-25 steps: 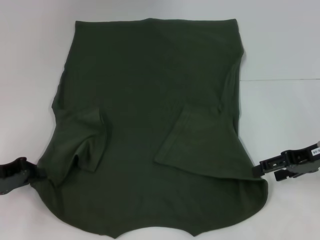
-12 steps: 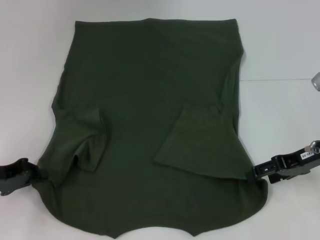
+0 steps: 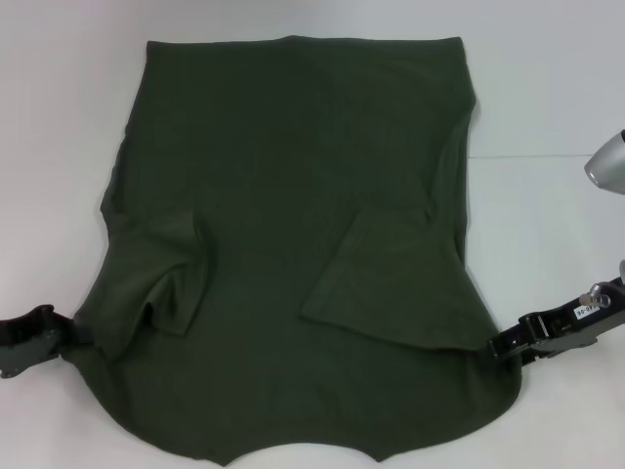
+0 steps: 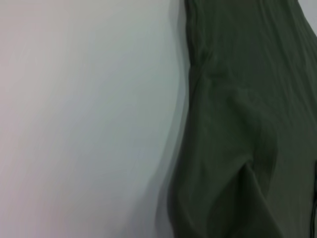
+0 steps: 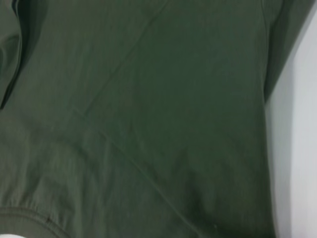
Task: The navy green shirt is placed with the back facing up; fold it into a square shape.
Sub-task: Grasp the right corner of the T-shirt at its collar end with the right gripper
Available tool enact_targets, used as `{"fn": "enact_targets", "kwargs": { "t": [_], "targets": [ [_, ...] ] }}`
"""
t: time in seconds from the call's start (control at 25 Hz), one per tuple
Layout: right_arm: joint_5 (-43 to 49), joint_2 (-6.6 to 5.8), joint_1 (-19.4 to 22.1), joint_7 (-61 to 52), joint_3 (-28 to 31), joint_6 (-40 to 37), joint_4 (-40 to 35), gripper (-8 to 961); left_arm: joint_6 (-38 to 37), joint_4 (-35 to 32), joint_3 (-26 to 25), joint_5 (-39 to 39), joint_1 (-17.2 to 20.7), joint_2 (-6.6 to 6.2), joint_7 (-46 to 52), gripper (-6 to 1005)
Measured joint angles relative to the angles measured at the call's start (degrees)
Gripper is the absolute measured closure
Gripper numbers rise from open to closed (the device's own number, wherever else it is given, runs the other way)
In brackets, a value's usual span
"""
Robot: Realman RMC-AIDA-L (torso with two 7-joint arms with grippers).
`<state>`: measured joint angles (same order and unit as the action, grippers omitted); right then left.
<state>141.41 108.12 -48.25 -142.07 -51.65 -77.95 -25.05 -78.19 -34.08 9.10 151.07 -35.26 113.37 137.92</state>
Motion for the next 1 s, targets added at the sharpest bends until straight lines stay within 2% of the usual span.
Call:
{"fn": "enact_targets", "kwargs": {
  "t": [0.08, 0.28, 0.64, 0.92, 1.0],
  "targets": [
    [0.0, 0.04, -0.09, -0.01, 0.0, 0.18, 0.0, 209, 0.06, 0.0, 0.02, -0.14, 0.04, 0.0, -0.05, 985],
    [0.0, 0.16, -0.13, -0.13, 0.0, 0.36, 0.0, 447, 0.14, 0.2, -0.04, -0.17, 0.04, 0.03, -0.42, 984],
    [0.0, 0.41, -0.01, -0.47, -0.12, 1.32, -0.08, 511, 0.4, 0.34, -0.3, -0.18, 0.21, 0.08, -0.78, 984],
    [0.28, 1.48, 0.02, 2.64, -0.43, 2.16, -0.71, 517, 0.51, 0.33, -0.16, -0.23, 0.36, 0.2, -0.86, 985],
    [0.54, 1.49, -0.06, 2.49, -0.6, 2.29, -0.75, 564, 0.51, 0.34, -0.14, -0.26, 0.38, 0.2, -0.88, 985]
  ]
}}
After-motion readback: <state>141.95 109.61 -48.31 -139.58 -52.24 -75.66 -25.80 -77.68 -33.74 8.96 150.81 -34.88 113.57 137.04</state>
